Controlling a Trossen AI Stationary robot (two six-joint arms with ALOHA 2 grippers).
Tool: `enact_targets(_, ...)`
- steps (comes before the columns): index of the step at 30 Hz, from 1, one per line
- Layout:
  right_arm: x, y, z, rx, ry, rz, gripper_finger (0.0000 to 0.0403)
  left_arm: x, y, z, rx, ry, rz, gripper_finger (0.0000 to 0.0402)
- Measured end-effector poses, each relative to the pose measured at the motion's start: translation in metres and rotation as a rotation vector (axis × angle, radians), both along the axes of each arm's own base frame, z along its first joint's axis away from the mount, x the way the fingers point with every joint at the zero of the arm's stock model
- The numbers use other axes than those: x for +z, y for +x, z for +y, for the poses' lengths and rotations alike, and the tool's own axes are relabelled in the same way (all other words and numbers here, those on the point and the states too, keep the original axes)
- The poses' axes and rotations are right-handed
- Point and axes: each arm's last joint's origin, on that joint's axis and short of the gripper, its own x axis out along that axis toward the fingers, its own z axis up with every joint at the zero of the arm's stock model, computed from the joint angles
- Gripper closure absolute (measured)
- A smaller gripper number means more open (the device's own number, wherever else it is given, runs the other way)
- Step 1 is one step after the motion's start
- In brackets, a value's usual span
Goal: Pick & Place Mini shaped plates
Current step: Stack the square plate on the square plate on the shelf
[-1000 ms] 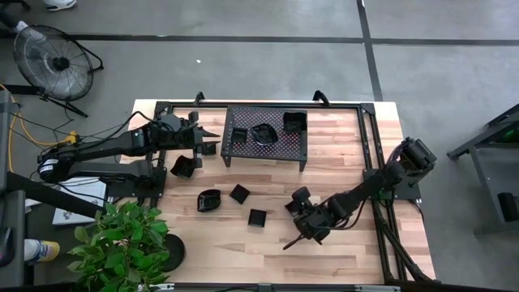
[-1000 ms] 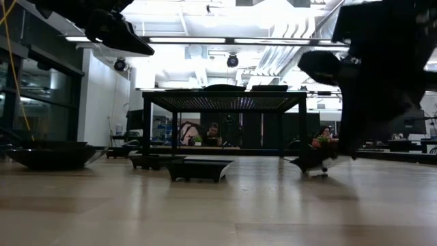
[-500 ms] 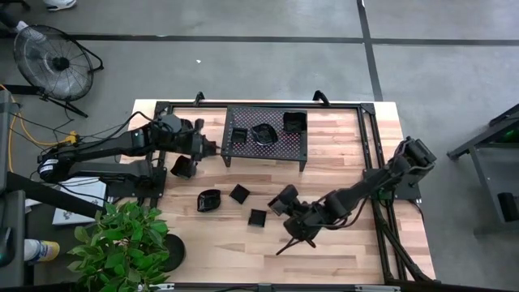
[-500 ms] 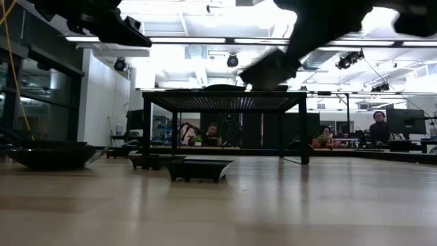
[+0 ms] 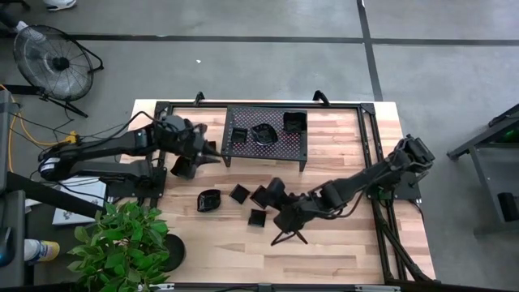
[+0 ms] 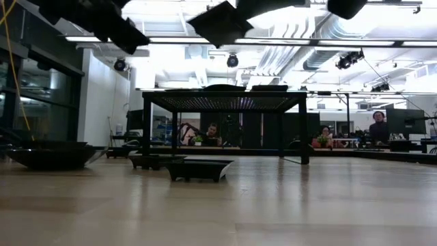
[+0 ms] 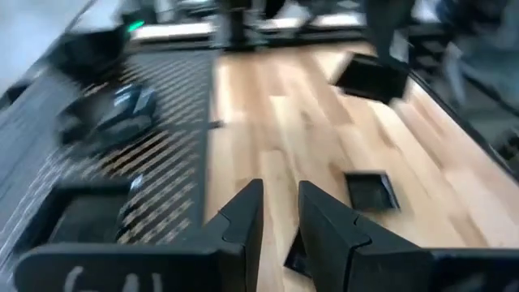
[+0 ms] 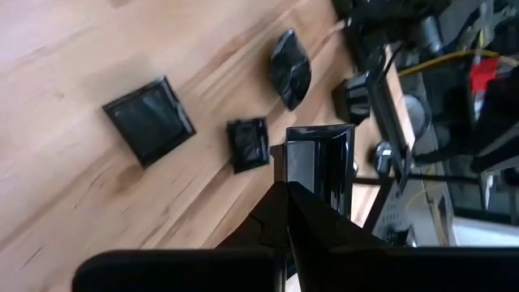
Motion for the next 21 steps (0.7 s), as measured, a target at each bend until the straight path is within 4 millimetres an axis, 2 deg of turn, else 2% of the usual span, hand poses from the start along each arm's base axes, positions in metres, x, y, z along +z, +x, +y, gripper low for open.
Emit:
enact_targets(6, 0.004, 0.007, -0.004, 0.061, 0.070, -0.031, 0.0402, -0.005, 0.011, -0.006, -0.239, 0.243, -0.054, 0.0325)
enact_targets(15, 0.005, 0.010, -0.003, 0.110, 0.176, -0.031, 0.0402, -0.016, 0.032, -0.043, -0.692, 0.784, -0.245, 0.0325)
enact_targets(21, 0.009, 0.013, -0.001, 0.179, 0.269, -0.055, 0.0402, -0.026, 0.045, -0.060, -0.708, 0.931, -0.212, 0.0325)
